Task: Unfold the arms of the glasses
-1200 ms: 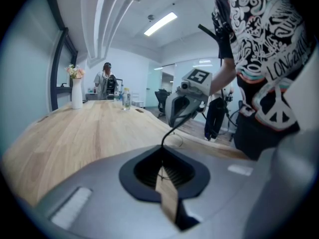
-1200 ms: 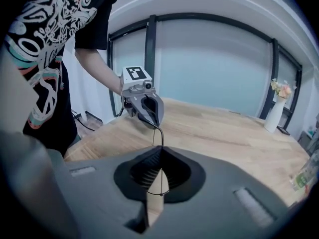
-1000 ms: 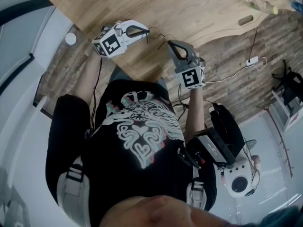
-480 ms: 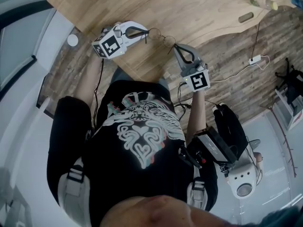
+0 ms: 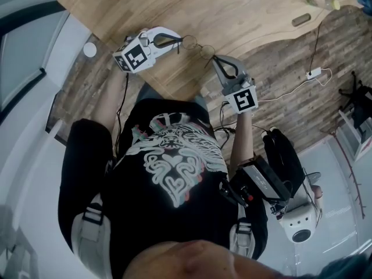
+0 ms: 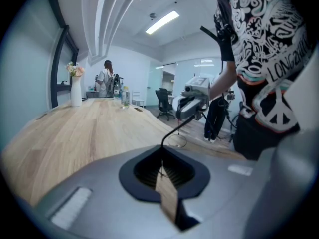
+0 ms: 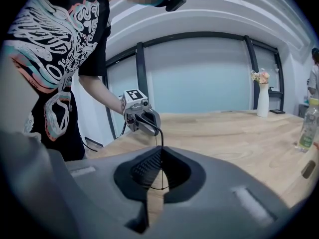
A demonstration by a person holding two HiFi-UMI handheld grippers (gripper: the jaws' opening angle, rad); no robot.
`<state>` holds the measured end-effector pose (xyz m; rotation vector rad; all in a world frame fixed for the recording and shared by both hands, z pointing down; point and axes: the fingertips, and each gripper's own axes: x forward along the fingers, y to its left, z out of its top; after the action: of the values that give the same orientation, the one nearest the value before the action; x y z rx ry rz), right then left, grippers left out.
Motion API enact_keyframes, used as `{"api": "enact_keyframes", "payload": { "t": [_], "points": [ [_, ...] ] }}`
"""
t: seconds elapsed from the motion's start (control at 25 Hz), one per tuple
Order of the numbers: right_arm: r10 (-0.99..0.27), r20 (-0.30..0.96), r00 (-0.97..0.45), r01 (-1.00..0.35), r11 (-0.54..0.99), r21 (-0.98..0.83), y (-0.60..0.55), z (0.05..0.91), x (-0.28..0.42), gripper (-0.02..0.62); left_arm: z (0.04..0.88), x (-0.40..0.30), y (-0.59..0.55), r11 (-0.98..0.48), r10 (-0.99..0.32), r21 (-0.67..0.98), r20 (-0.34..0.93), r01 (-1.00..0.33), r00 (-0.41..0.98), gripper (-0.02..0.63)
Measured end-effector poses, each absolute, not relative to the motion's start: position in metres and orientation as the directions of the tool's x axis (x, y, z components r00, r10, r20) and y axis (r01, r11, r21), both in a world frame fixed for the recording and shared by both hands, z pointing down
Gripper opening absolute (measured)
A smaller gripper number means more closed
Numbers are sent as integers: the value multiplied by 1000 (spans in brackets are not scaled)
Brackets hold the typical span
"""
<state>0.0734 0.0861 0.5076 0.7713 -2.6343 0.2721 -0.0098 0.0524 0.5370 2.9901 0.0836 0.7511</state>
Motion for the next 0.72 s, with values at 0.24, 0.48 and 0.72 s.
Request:
{"api": "enact_keyframes", "payload": {
  "t": [0.24, 0.48, 0.72],
  "points": [
    [-473, 394, -788, -544, 834, -88, 85, 504, 72, 0, 536, -10, 51, -997, 57, 71, 475, 26, 878, -8],
    [-468, 400, -788, -539, 838, -80, 85, 504, 74, 0, 535, -10, 53, -997, 54, 72, 475, 23, 878, -8],
    [-466, 415, -782, -546, 832, -94, 85, 507, 74, 0, 536, -10, 53, -997, 59, 70, 480, 29, 875, -8]
  ]
}}
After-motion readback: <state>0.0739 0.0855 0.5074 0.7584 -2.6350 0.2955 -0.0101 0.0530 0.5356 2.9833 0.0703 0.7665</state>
